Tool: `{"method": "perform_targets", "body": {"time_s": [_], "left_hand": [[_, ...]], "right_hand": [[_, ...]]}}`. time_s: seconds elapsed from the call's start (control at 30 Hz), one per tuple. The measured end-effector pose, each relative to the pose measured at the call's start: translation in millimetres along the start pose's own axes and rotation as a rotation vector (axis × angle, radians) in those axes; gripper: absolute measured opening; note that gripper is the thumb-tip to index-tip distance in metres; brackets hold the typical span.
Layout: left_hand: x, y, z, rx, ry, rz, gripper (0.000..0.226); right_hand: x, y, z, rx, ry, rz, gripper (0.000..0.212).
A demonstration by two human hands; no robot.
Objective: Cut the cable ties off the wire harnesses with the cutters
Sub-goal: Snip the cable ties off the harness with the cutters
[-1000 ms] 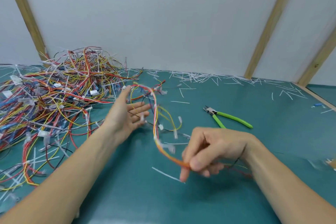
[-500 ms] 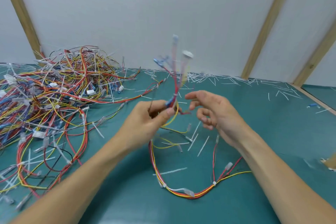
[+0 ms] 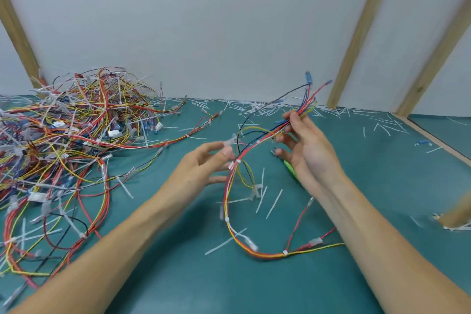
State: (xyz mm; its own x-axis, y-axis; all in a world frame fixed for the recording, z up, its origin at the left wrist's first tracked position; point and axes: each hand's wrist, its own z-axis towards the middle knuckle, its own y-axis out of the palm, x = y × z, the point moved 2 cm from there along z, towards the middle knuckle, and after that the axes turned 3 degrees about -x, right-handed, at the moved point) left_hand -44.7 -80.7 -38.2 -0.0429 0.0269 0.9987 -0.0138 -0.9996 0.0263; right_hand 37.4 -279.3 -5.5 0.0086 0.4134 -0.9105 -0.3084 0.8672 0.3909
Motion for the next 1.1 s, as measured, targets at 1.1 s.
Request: {"method": "perform_targets", "body": {"time_s": [1.1], "left_hand": [[-6,24,-15,-0.778,-0.092,-0.270,0.057]], "right_hand": [[-30,-46,33,0.559,-0.232,0.054,0.036]]}}
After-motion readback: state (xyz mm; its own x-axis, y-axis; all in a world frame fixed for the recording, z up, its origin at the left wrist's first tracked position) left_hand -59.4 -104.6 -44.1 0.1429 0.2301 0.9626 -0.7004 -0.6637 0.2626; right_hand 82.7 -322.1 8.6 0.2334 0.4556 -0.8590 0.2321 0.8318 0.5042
